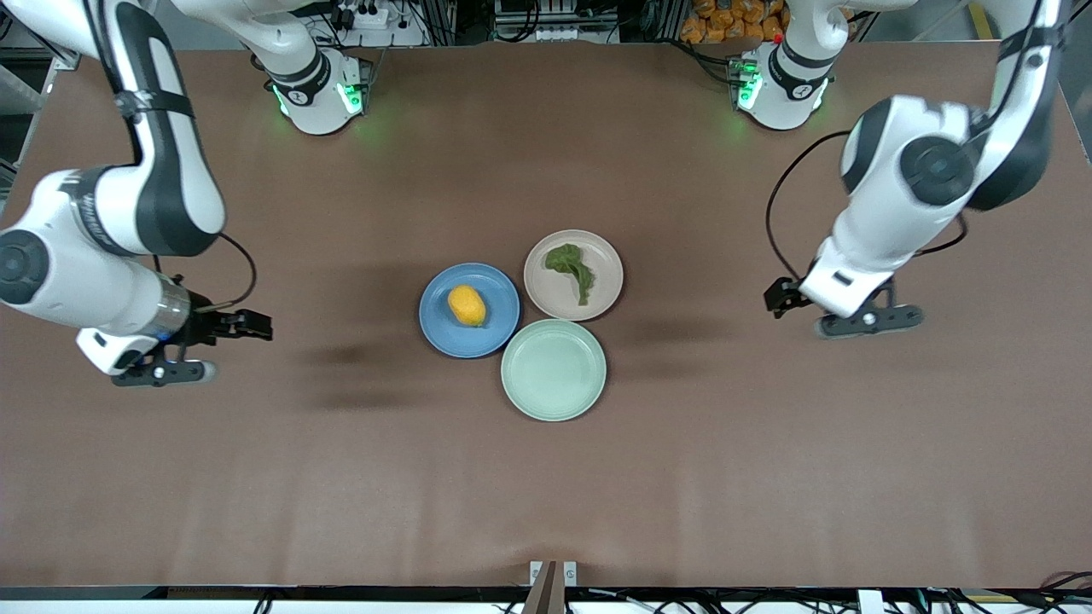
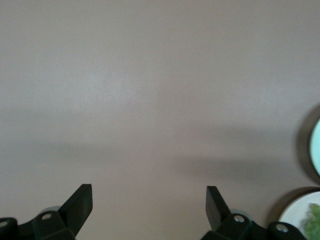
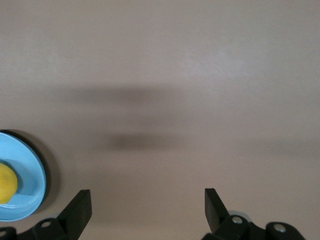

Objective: Place lemon and lettuce in plates

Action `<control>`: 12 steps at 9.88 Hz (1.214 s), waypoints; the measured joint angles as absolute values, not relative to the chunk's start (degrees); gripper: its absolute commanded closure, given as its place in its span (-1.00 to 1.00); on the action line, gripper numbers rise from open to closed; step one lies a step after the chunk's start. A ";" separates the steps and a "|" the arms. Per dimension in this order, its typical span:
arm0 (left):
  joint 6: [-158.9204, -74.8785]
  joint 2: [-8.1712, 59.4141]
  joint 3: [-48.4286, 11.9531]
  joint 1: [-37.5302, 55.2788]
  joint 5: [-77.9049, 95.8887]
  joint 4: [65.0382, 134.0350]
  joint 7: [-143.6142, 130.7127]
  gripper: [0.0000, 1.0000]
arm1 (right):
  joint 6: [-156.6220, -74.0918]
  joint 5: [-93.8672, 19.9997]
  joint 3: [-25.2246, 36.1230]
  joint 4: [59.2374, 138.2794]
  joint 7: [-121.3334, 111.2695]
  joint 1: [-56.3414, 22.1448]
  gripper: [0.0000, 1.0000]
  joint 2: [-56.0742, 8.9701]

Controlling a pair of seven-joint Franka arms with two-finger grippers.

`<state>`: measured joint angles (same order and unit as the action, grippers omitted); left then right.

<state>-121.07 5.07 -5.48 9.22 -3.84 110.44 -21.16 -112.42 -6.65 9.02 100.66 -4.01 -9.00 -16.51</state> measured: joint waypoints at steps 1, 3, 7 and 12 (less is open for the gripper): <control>-120.89 3.02 -5.44 8.79 -2.92 110.50 -20.13 -1.00 | -112.43 -6.25 9.00 101.20 -4.05 -8.11 -1.00 -15.46; -120.54 0.01 -5.43 8.75 -2.55 110.21 -20.00 -1.00 | -112.42 -5.37 8.96 101.84 -4.05 -6.84 -1.00 -13.06; -115.58 -1.23 -5.49 8.83 -2.50 104.11 -19.58 -1.00 | -112.34 -4.57 7.90 103.08 -5.13 -4.22 -1.00 -8.78; -98.49 -1.29 -5.48 8.15 -1.01 95.47 -10.40 -1.00 | -107.91 0.60 6.90 103.10 -5.21 -4.12 -1.00 -2.61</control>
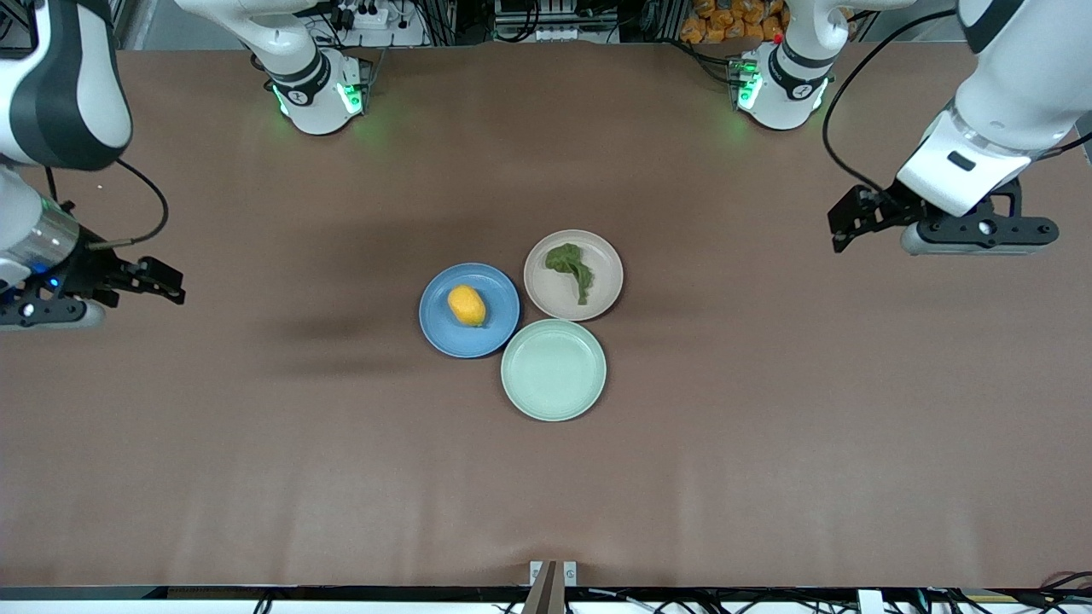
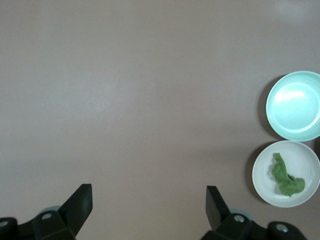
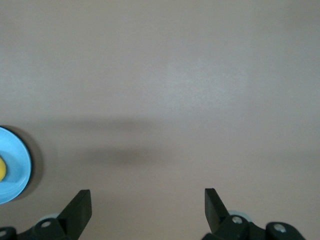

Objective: Place lemon and lettuce in plates

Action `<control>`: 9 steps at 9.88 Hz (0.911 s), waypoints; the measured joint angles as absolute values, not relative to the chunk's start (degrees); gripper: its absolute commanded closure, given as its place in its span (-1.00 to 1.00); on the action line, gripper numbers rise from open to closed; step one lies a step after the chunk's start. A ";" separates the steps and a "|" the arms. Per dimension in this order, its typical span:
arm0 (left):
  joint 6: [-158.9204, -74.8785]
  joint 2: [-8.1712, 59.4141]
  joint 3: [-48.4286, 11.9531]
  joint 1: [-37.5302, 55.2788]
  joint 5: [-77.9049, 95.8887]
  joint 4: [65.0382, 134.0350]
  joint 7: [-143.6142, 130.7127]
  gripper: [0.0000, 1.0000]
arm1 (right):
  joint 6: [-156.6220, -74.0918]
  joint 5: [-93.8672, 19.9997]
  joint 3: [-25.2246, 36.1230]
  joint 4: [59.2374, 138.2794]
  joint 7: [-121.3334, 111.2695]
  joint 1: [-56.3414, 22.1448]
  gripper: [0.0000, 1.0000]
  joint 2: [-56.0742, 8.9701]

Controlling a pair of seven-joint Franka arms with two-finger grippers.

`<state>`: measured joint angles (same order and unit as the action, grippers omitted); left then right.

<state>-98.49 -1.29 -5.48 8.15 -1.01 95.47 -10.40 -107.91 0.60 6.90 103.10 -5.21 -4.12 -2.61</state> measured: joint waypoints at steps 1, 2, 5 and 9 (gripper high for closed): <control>-96.63 -1.28 -5.50 8.12 -0.98 94.76 -10.23 -1.00 | -105.78 0.81 6.54 102.40 -5.20 -3.98 -1.00 -1.59; -94.80 -1.24 -5.60 8.12 -0.96 94.02 -10.19 -1.00 | -103.12 0.97 6.05 100.71 -5.20 -3.64 -1.00 -1.06; -92.94 -1.18 -5.84 8.09 -0.93 92.24 -10.18 -1.00 | -96.88 1.16 5.63 95.19 -5.20 -3.06 -1.00 -0.80; -92.22 -1.17 -5.80 7.90 -0.92 90.54 -10.17 -1.00 | -92.58 1.16 4.97 90.87 -5.08 -2.98 -1.00 -0.80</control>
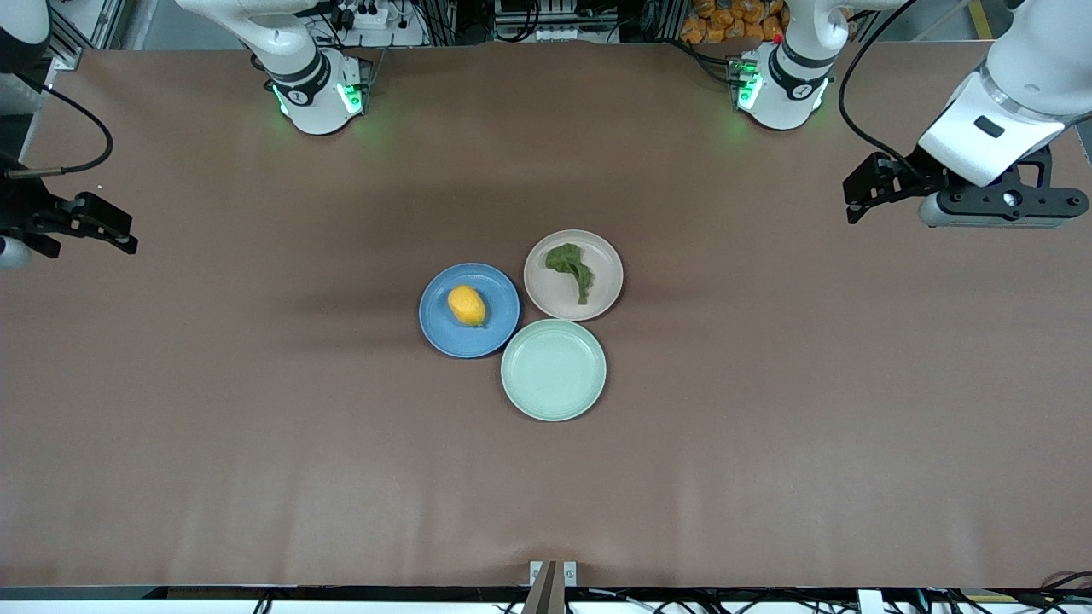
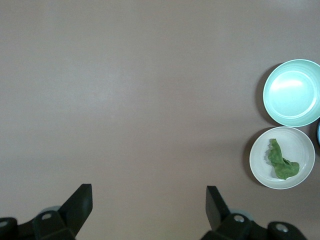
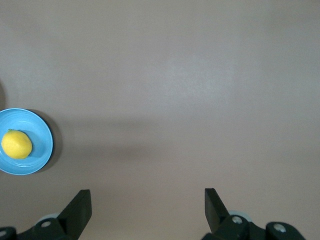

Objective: Place lemon and lettuce in plates

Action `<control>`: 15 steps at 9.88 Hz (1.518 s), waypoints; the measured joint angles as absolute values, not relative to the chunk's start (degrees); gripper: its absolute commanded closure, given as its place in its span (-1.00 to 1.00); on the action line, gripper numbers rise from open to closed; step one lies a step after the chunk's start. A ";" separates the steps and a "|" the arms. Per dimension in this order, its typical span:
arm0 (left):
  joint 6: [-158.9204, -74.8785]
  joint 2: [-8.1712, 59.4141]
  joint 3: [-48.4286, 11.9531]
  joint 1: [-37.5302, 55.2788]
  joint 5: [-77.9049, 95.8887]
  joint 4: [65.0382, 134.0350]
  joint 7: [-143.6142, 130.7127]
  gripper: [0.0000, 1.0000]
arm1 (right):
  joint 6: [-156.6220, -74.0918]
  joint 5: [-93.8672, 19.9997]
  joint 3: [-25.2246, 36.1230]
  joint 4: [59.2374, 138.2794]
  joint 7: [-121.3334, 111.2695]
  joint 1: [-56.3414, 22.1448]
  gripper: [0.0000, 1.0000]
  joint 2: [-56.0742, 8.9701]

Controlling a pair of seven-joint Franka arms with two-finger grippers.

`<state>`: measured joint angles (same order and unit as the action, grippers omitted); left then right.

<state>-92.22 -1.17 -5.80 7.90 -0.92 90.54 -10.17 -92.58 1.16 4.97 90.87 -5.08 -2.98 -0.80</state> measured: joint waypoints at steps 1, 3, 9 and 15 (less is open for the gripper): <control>-92.17 -1.17 -5.75 7.68 -0.92 90.41 -10.06 -1.00 | -92.02 1.16 4.94 90.34 -5.03 -3.00 -1.00 -0.84; -92.14 -1.17 -5.71 7.42 -0.92 90.36 -9.85 -1.00 | -91.85 1.15 4.87 89.94 -4.68 -3.39 -1.00 -1.23; -92.13 -1.17 -5.84 7.44 -0.92 90.31 -9.83 -1.00 | -91.95 1.11 5.18 89.47 -2.75 -4.99 -1.00 -2.10; -92.13 -1.17 -5.89 7.46 -0.92 90.24 -9.83 -1.00 | -93.27 1.11 5.29 89.43 -2.75 -4.99 -1.00 -2.69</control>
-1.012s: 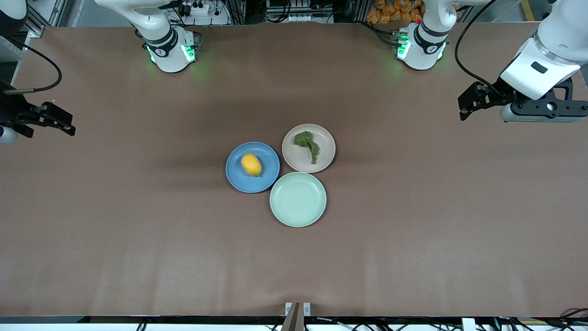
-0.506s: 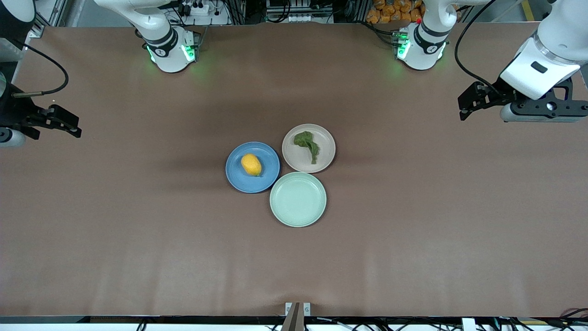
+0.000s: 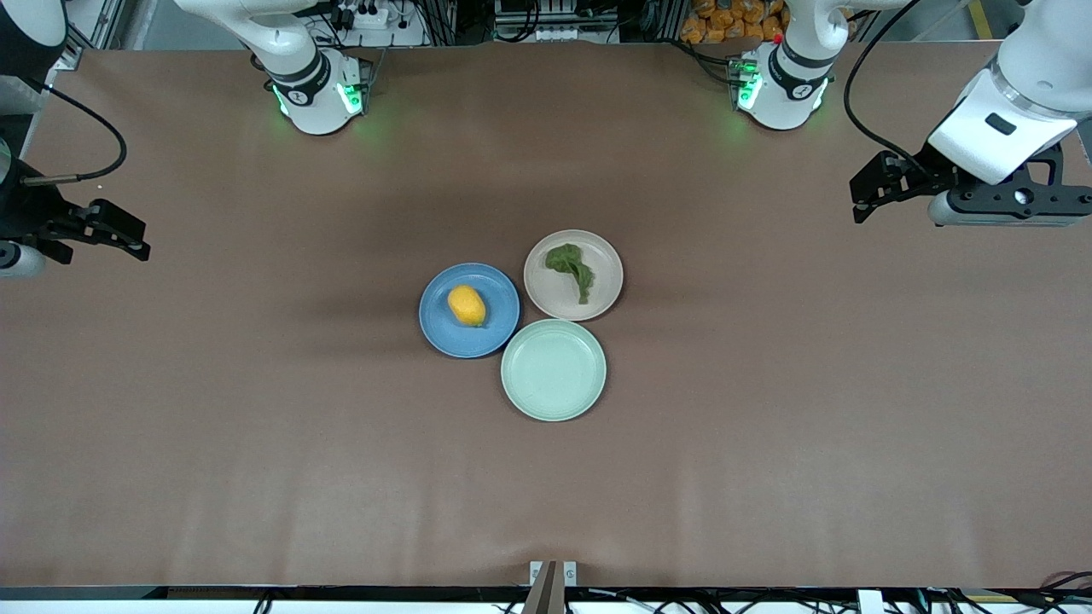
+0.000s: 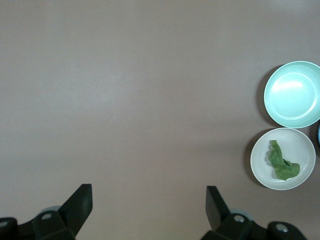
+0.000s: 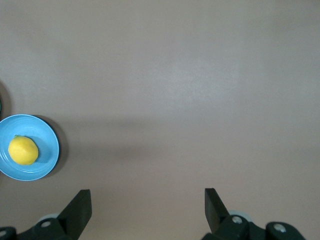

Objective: Place lemon and lettuce in plates

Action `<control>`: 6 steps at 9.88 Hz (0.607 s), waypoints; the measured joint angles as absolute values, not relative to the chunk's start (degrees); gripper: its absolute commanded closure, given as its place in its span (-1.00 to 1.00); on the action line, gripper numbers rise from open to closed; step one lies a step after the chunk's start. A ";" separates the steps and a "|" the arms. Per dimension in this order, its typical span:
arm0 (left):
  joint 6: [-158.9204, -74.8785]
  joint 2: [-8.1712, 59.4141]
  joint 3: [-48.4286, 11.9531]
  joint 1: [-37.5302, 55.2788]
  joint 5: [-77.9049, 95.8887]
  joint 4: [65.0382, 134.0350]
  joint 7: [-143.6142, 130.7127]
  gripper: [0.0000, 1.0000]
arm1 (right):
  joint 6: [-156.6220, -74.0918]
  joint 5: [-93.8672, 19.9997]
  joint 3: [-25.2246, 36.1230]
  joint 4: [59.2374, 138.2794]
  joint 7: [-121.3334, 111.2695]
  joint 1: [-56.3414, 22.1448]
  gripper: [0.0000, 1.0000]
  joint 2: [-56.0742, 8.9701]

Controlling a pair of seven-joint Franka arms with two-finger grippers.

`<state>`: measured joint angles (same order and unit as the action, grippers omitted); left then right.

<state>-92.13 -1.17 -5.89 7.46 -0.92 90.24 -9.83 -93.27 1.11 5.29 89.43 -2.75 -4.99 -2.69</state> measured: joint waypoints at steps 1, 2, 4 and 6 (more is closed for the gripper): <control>-92.13 -1.17 -5.89 7.46 -0.92 90.23 -9.83 -1.00 | -93.33 1.11 5.29 89.06 -2.75 -5.02 -1.00 -2.89; -92.13 -1.17 -5.89 7.46 -0.92 90.23 -9.83 -1.00 | -93.25 1.11 5.28 88.33 -2.75 -5.08 -1.00 -3.09; -92.08 -1.17 -5.91 7.47 -0.92 90.23 -9.83 -1.00 | -91.18 1.11 5.28 86.84 -2.75 -5.14 -1.00 -3.45; -92.03 -1.17 -5.94 7.50 -0.92 90.23 -9.83 -1.00 | -90.10 1.11 5.28 86.35 -2.75 -5.14 -1.00 -3.77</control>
